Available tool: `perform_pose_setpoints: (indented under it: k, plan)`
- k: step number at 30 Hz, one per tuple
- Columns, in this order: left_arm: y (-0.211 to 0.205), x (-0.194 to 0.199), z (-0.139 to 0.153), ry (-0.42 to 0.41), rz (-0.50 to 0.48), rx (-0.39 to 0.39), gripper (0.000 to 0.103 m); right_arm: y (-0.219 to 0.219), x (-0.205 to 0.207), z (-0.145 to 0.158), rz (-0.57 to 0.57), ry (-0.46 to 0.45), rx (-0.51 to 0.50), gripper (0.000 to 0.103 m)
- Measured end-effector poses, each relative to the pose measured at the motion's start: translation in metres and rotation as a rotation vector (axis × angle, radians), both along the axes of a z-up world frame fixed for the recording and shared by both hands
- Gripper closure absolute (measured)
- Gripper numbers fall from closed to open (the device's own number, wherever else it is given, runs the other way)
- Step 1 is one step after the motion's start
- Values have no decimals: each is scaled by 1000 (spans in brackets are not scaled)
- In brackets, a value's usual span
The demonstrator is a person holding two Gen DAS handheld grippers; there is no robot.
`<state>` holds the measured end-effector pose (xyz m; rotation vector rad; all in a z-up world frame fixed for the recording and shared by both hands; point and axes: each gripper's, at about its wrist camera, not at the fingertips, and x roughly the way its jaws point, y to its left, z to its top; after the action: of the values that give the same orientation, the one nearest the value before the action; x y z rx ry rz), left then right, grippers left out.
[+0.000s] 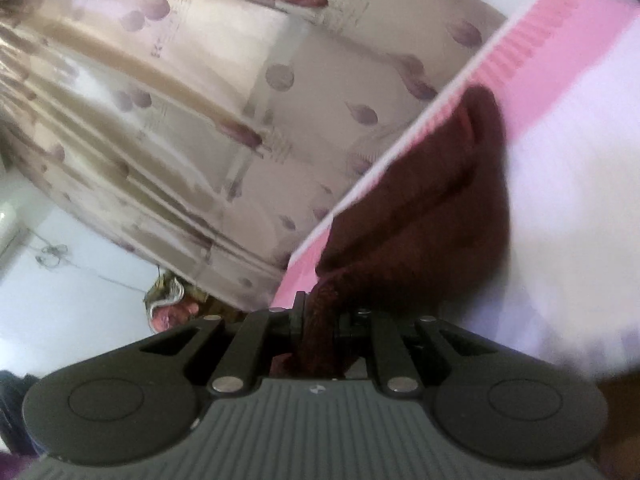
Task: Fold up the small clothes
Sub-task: 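Fold the held sweater sides toward each other with both grippers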
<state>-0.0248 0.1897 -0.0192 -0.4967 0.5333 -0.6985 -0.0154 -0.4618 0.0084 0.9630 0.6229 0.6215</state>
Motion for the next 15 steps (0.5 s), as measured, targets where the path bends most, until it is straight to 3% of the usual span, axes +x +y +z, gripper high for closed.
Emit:
perform_pose_setpoints:
  k: [5,12,15]
  plan:
    - [-22,57,14,-21,21,33,93,-6,58,6,-21,-11,-10,86]
    - [-30,121,2,44,68,7,93,-14,132,-10,-62,48,-3,86]
    - [-34,138,-5,49,82,33,93,-14,154,-20,-73,70,-5,86]
